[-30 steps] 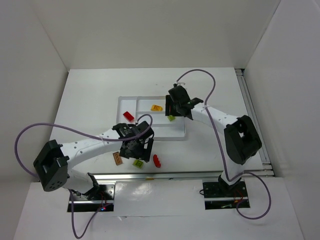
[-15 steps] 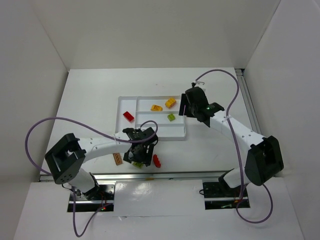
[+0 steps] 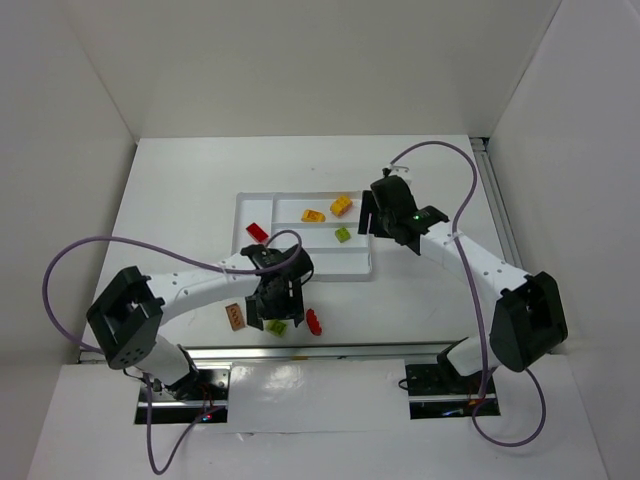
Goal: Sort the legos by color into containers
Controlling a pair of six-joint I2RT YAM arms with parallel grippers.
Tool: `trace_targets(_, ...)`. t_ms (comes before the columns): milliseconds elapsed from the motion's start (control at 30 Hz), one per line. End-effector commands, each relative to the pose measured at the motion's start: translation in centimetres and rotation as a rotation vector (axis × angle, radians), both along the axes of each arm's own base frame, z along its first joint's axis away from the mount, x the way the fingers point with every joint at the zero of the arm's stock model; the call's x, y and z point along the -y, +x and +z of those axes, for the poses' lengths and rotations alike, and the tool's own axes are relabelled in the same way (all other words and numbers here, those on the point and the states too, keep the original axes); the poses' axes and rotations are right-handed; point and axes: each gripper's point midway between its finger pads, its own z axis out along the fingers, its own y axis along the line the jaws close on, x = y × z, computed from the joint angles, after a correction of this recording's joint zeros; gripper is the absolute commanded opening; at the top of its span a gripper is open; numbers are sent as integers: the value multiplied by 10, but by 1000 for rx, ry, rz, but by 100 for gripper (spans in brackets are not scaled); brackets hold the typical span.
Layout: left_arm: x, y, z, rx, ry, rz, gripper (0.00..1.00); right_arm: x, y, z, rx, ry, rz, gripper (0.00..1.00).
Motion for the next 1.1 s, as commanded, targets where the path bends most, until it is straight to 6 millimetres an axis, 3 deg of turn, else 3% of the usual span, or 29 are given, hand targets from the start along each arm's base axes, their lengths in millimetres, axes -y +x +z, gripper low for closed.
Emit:
trace_targets(0, 3, 2, 17, -34, -57, 225, 88, -1, 0, 23, 44, 28, 24, 75)
trace_targets(100, -3, -2, 13, -39, -42, 355, 88, -3, -5, 35, 61, 55, 41, 75)
trace_targets(167, -2, 3, 9, -12, -44, 403, 88, -4, -14, 31, 43, 76, 55, 75)
trace_targets(200, -2, 4, 5, -20, -33, 429, 88, -3, -16, 40, 66, 88, 56, 75)
trace_targets(433, 0, -6, -20, -77, -42, 612, 89, 5, -38, 43, 50, 87, 76, 76)
trace_targets(533, -5, 3, -24, -42, -47, 650, 87, 9, -42, 54, 77, 94, 70, 76)
trace_targets(667, -1, 15, -25, -4, -45, 652, 84, 15, -45, 52, 79, 74, 62, 76)
trace_targets(967, 6, 21, -40, -20, -4, 633, 67, 16, -50, 46, 59, 71, 69, 76)
trace_targets(1067, 4, 20, -36, -12, -20, 643, 50, 16, -50, 46, 59, 71, 69, 76)
